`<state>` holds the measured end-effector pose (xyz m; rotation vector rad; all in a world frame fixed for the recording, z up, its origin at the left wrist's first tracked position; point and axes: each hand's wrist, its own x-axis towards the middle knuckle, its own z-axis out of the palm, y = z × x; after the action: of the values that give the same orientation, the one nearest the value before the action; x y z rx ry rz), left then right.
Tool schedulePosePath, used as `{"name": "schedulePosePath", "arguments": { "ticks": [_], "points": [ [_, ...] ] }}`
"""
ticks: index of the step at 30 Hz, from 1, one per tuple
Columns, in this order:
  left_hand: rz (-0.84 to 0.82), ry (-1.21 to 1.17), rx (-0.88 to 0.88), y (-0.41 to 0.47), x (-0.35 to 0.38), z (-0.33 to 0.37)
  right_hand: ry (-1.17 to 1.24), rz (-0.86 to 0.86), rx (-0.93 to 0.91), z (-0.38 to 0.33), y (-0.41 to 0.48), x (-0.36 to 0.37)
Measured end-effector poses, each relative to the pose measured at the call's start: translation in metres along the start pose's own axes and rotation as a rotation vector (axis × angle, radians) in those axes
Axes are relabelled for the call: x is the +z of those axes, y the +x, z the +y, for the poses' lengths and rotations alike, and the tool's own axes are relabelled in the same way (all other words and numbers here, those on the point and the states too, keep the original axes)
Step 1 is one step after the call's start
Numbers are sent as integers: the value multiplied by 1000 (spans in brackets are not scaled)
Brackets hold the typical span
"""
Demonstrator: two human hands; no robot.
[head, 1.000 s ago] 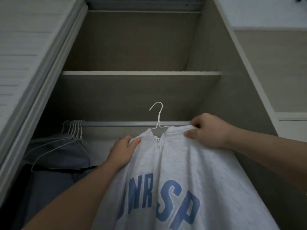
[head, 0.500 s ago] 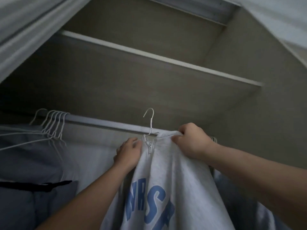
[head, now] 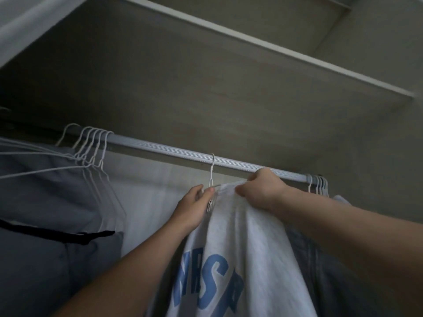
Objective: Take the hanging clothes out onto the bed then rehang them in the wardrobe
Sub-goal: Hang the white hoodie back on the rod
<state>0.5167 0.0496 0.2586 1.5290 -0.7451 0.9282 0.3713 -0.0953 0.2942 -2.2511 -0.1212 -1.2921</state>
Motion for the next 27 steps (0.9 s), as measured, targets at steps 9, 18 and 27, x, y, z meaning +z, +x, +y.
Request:
{"name": "schedulePosePath", "arguments": {
  "ticks": [9, 18, 27],
  "points": [
    [24, -140, 39, -1, 10, -18, -413, 36, -288, 9, -24, 3],
    [-12, -215, 29, 2, 26, -27, -938, -186, -556, 43, -37, 7],
    [-27, -306, 6, -3, 87, -20, -1025, -221, -466, 79, -28, -22]
  ]
}}
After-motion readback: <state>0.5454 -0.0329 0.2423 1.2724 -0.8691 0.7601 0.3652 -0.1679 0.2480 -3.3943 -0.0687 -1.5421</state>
